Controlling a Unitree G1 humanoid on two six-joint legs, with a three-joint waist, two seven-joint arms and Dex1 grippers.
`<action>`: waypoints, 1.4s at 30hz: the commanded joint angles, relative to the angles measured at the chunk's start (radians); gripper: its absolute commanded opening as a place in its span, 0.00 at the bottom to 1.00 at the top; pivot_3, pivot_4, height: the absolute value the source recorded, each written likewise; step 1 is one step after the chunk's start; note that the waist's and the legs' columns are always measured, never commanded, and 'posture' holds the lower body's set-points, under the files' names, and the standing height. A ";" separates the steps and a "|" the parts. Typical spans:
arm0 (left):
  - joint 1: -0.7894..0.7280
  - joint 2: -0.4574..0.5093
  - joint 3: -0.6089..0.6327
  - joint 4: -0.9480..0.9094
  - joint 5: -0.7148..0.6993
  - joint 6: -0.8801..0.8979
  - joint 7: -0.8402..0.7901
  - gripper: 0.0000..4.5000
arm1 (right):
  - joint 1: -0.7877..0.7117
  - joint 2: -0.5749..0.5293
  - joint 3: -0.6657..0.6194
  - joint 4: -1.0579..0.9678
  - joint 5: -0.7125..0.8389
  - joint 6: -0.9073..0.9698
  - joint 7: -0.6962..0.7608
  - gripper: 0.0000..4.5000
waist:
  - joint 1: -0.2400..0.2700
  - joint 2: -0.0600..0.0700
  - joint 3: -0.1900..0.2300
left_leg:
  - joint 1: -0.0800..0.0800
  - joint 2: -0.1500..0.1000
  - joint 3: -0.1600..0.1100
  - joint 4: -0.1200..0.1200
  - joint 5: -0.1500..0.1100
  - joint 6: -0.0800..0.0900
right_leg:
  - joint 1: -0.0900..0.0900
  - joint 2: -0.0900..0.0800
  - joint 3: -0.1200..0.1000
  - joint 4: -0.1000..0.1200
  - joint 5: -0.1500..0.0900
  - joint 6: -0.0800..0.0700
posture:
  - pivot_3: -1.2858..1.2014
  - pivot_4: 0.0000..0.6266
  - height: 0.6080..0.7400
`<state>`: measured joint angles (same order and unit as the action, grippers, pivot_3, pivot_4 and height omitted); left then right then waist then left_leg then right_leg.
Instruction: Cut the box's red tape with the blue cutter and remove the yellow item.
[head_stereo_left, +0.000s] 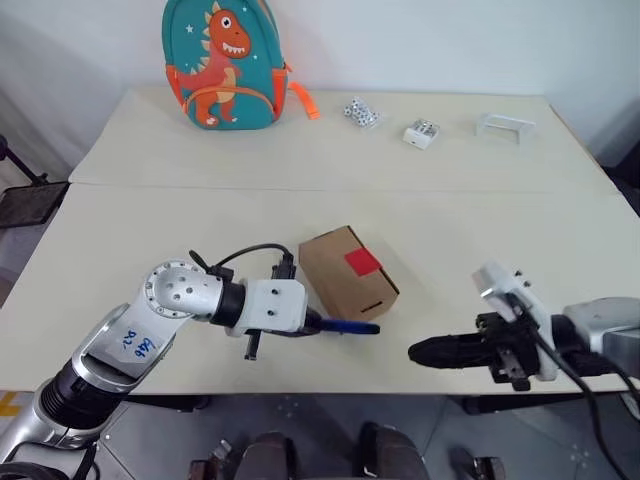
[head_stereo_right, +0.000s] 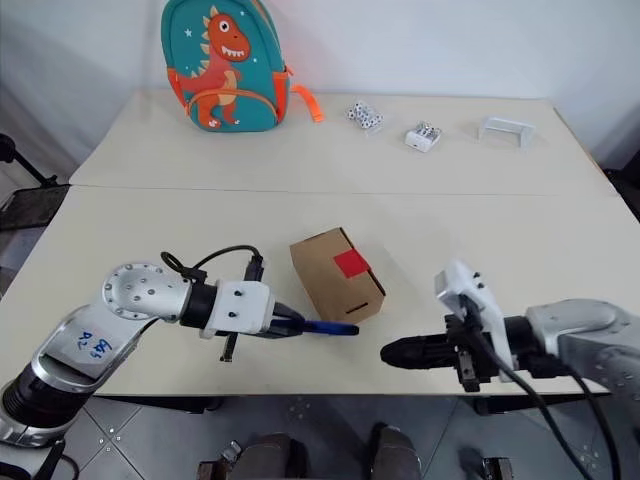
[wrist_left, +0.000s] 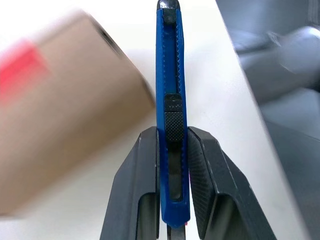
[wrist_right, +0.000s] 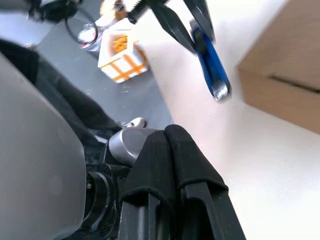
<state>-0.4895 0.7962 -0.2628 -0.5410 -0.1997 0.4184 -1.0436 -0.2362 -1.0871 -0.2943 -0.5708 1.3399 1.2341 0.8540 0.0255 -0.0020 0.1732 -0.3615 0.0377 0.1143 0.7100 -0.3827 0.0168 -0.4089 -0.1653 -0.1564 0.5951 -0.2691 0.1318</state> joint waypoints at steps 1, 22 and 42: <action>-0.041 -0.019 0.040 -0.031 -0.002 -0.092 0.004 0.10 | -0.061 -0.160 -0.005 0.118 0.499 -0.057 -0.287 0.01 | -0.001 0.000 0.000 | 0.000 0.000 0.000 0.001 0.000 0.000 | 0.000 0.000 0.000 0.001 0.000 0.000 | 0.52 0.24 1.00; -0.187 -0.133 -0.089 0.183 0.148 -0.281 -0.043 0.10 | -0.515 0.083 0.438 0.363 0.632 -0.043 -0.906 0.93 | 0.005 0.000 0.000 | -0.013 0.001 0.004 0.006 0.000 0.000 | -0.006 0.001 -0.006 0.000 0.002 0.002 | 0.52 0.24 1.00; -0.192 -0.178 -0.086 0.181 0.180 -0.271 -0.026 0.10 | -0.495 0.079 0.514 0.375 0.632 0.030 -0.891 0.99 | 0.001 0.000 0.000 | -0.014 0.001 0.004 0.006 0.000 0.000 | -0.006 0.001 -0.007 -0.002 0.002 0.002 | 0.52 0.24 1.00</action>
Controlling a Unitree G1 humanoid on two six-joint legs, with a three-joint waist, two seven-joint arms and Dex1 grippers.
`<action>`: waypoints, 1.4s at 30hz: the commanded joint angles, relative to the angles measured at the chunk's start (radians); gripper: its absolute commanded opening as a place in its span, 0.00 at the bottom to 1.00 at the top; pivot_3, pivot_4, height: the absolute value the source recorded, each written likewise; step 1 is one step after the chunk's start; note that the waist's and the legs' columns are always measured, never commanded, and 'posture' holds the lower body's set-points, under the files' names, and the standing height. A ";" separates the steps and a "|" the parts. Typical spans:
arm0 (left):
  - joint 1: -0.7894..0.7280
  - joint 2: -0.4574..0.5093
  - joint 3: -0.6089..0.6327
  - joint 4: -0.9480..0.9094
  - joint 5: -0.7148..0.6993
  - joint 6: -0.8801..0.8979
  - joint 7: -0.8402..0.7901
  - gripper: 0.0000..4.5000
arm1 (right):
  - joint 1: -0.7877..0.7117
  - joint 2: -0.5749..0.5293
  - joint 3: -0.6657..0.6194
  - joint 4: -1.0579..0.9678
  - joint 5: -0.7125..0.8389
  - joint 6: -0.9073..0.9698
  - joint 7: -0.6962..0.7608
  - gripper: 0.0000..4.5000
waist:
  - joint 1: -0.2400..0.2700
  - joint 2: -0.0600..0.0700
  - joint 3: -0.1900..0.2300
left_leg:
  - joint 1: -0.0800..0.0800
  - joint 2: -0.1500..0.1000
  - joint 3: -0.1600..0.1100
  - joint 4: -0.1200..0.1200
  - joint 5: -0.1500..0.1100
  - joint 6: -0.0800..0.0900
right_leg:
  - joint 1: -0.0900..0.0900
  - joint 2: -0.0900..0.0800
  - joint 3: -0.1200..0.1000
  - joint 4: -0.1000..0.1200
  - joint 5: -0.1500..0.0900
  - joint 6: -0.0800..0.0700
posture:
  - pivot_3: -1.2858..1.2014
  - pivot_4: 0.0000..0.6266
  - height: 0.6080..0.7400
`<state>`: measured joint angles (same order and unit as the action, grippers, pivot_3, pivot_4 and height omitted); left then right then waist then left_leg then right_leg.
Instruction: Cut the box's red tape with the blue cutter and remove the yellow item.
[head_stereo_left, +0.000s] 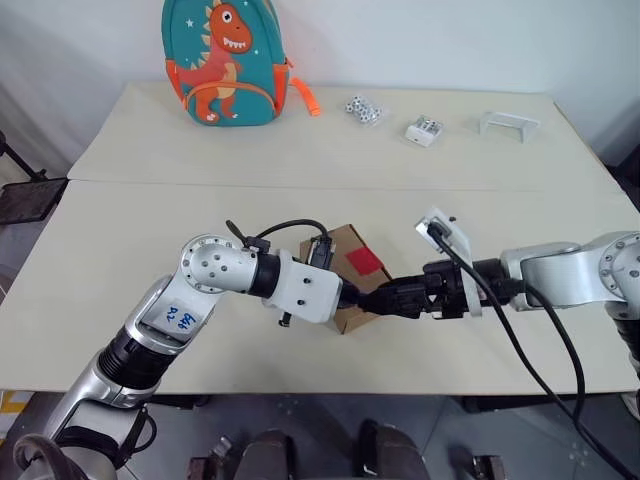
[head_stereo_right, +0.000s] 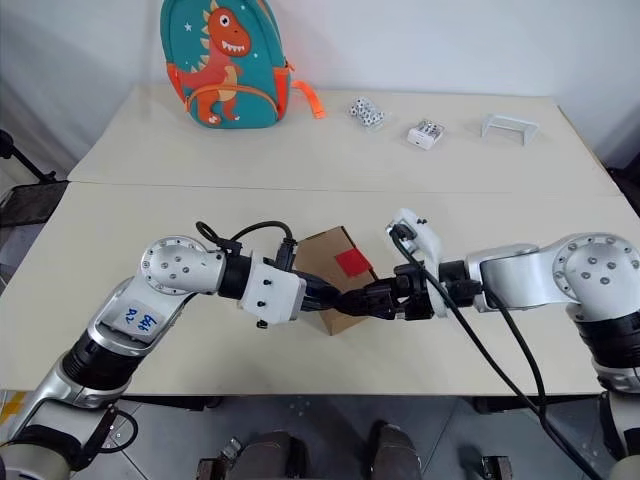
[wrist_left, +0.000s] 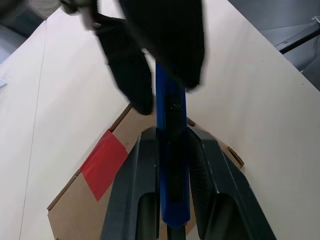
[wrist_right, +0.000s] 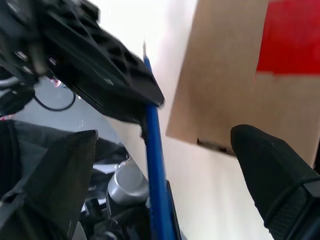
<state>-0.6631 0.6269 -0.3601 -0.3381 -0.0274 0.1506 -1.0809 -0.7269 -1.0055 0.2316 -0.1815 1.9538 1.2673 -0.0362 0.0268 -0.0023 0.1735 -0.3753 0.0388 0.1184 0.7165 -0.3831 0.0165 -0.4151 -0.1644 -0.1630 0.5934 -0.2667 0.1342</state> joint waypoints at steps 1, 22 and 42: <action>-0.018 -0.008 0.011 -0.023 0.008 -0.002 0.011 0.10 | -0.004 -0.001 -0.010 -0.015 0.018 -0.004 0.000 0.99 | 0.000 0.000 0.000 | 0.000 0.000 0.000 0.000 0.000 0.000 | 0.000 0.000 0.000 0.000 0.000 0.000 | 0.52 0.24 1.00; -0.014 -0.006 0.018 -0.039 0.005 0.018 0.013 0.10 | 0.011 0.066 -0.016 -0.001 0.018 -0.031 -0.069 0.10 | 0.000 0.000 0.000 | 0.000 0.000 0.000 0.000 0.000 0.000 | 0.000 0.000 0.000 0.000 0.000 0.000 | 0.52 0.24 1.00; 0.076 0.072 0.242 -0.042 -0.248 0.138 -0.046 0.10 | 0.013 0.036 -0.063 0.004 0.018 -0.051 -0.036 0.02 | 0.000 0.000 0.000 | 0.000 0.000 0.000 0.000 0.000 0.000 | 0.000 0.000 0.000 0.000 0.000 0.000 | 0.52 0.24 1.00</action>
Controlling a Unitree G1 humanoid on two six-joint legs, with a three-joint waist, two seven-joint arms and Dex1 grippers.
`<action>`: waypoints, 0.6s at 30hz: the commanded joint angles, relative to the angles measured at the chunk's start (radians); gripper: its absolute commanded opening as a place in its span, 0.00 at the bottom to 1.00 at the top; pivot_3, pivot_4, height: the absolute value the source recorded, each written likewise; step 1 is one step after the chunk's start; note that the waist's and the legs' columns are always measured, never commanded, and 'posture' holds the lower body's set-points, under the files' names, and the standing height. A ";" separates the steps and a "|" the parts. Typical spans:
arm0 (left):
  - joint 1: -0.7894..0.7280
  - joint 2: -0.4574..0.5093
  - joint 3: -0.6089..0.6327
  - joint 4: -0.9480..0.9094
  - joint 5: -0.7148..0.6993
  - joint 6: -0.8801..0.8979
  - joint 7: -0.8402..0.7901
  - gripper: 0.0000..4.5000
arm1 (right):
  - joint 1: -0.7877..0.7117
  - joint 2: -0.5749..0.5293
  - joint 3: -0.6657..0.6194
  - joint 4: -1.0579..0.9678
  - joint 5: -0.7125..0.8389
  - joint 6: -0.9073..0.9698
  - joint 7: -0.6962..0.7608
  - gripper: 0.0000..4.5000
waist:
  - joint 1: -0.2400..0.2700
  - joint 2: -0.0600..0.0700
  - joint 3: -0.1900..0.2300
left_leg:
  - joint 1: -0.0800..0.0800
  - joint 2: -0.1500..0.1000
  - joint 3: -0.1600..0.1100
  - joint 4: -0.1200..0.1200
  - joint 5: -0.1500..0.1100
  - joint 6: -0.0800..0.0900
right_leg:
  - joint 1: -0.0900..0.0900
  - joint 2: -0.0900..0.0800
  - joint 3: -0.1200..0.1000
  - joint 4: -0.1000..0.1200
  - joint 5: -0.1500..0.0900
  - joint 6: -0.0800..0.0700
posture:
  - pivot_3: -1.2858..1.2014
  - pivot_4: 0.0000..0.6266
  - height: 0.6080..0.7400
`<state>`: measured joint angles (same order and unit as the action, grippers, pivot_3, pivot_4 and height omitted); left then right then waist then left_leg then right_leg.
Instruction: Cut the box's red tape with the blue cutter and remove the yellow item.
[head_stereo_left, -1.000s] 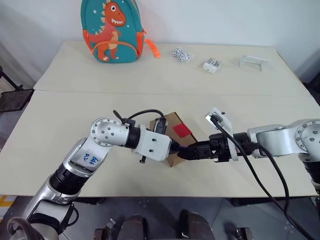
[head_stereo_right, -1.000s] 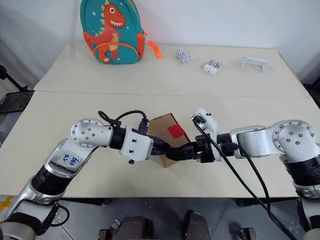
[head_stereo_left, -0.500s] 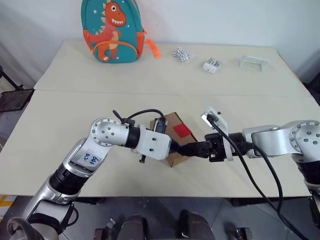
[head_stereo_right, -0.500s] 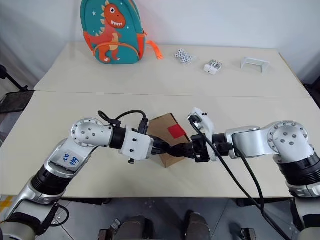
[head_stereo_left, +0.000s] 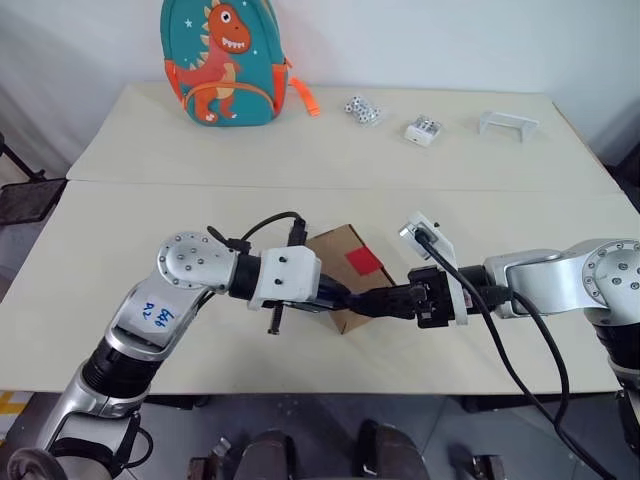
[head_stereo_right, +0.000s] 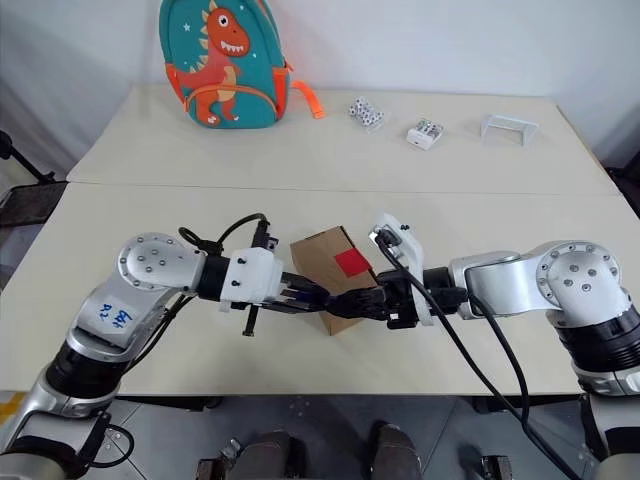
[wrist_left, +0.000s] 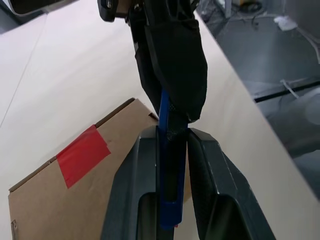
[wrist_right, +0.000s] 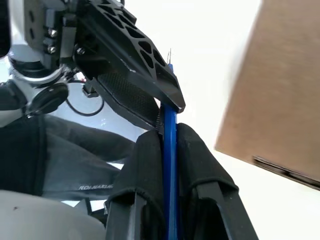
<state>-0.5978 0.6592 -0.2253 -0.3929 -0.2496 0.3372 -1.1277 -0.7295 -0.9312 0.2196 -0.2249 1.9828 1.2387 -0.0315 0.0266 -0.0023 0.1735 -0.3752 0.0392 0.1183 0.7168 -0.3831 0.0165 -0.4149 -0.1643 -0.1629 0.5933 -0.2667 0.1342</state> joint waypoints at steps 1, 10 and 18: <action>0.013 0.045 0.095 0.023 -0.004 -0.093 0.000 0.10 | 0.016 -0.036 -0.050 0.049 -0.011 -0.026 -0.039 0.02 | 0.000 0.000 0.000 | 0.000 0.000 0.000 0.000 0.000 0.000 | 0.000 0.000 0.000 0.000 0.000 0.000 | 0.52 0.24 1.00; 0.035 0.033 0.041 0.003 0.038 -0.076 0.075 0.38 | 0.021 -0.020 -0.043 0.040 -0.011 -0.042 -0.045 0.02 | 0.000 0.000 0.000 | 0.000 0.000 0.000 0.000 0.000 0.000 | 0.000 0.000 0.000 0.000 0.000 0.000 | 0.52 0.24 1.00; 0.087 0.050 0.159 -0.039 -0.130 -0.008 0.046 0.85 | 0.052 -0.036 -0.085 0.022 -0.011 -0.038 -0.024 0.02 | -0.002 0.000 0.000 | 0.000 0.000 0.000 -0.001 0.000 0.000 | 0.000 0.000 0.000 0.000 0.000 0.000 | 0.52 0.24 1.00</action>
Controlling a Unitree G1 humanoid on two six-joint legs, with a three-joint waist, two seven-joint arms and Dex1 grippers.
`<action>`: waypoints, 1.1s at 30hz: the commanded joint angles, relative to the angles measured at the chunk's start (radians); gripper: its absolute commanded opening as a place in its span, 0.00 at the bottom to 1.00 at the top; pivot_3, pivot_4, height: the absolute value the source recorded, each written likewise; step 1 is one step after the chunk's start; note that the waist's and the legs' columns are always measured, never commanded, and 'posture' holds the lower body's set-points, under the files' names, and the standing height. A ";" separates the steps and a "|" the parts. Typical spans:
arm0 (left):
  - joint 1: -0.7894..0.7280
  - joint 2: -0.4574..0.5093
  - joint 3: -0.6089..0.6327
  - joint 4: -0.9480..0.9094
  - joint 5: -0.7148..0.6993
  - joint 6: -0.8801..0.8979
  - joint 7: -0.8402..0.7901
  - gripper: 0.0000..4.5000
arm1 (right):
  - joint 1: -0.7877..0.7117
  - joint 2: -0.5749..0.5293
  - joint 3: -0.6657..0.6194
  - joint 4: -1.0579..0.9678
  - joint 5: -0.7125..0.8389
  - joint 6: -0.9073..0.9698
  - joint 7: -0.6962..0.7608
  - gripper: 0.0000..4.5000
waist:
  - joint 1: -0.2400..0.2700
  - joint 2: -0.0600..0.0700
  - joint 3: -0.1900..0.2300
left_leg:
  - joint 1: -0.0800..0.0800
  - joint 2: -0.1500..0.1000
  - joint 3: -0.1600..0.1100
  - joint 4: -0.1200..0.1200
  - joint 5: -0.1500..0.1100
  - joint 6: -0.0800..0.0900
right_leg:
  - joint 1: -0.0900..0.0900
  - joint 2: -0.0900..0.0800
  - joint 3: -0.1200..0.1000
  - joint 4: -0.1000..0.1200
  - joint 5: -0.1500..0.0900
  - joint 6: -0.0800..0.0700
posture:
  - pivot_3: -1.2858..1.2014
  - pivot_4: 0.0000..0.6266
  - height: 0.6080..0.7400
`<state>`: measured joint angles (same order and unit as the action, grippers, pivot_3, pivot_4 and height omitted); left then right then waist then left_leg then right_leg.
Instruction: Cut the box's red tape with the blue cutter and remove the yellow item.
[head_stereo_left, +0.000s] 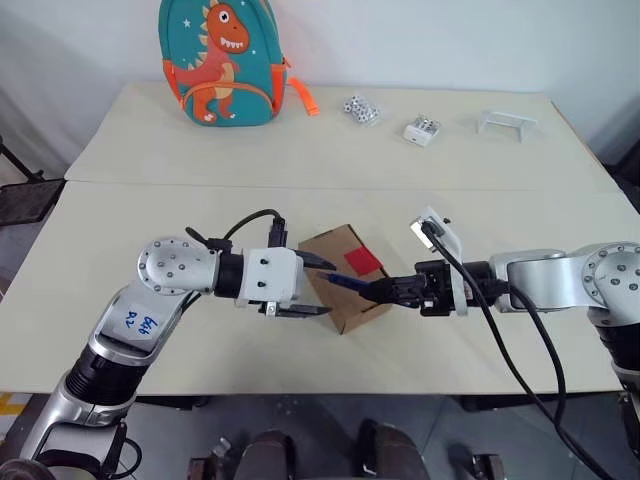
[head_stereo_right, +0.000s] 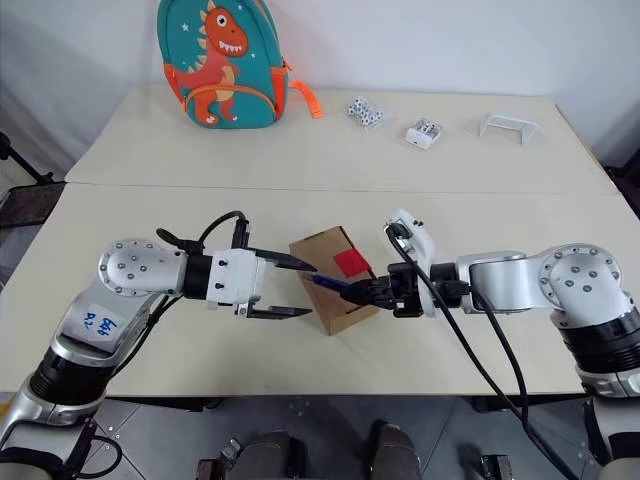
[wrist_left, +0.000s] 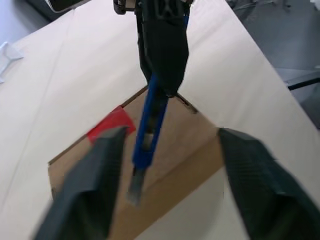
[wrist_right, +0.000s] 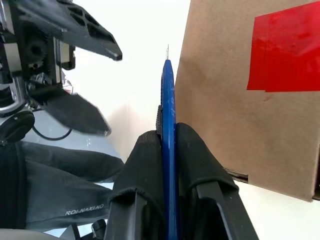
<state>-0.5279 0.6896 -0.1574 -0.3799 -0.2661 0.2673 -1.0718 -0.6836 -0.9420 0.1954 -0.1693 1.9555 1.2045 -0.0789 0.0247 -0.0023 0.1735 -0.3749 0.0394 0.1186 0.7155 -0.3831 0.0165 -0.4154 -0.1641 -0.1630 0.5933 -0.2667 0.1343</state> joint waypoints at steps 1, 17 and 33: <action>0.028 0.032 0.123 -0.058 -0.155 0.096 -0.015 0.85 | 0.012 -0.033 -0.081 -0.040 0.017 -0.009 0.032 0.02 | 0.000 0.000 0.000 | 0.000 0.000 0.000 0.000 0.000 0.000 | 0.000 0.000 0.000 0.000 0.000 0.000 | 0.52 0.24 1.00; 0.043 0.004 0.263 0.189 -0.324 0.379 0.140 0.53 | 0.268 -0.300 -0.458 -0.296 -0.275 -0.049 0.178 0.02 | 0.004 0.000 0.000 | 0.000 0.000 0.000 0.000 0.000 0.000 | 0.000 0.000 0.001 -0.001 0.000 0.000 | 0.52 0.24 1.00; -0.115 -0.163 -0.010 0.292 -0.103 0.278 0.191 0.00 | 0.126 -0.174 -0.268 -0.426 -0.491 -0.066 0.062 0.02 | 0.000 0.000 0.000 | 0.002 0.000 0.001 -0.001 0.000 -0.001 | 0.001 0.001 0.002 -0.001 0.000 0.000 | 0.52 0.24 1.00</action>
<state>-0.6296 0.5386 -0.1478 -0.0799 -0.3906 0.5744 -0.8867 -0.5399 -1.1229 -0.0795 -0.5995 1.4703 1.1347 0.0098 0.0248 -0.0022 0.1738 -0.3733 0.0392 0.1200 0.7147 -0.3834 0.0155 -0.4148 -0.1630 -0.1609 0.5926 -0.2664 0.1348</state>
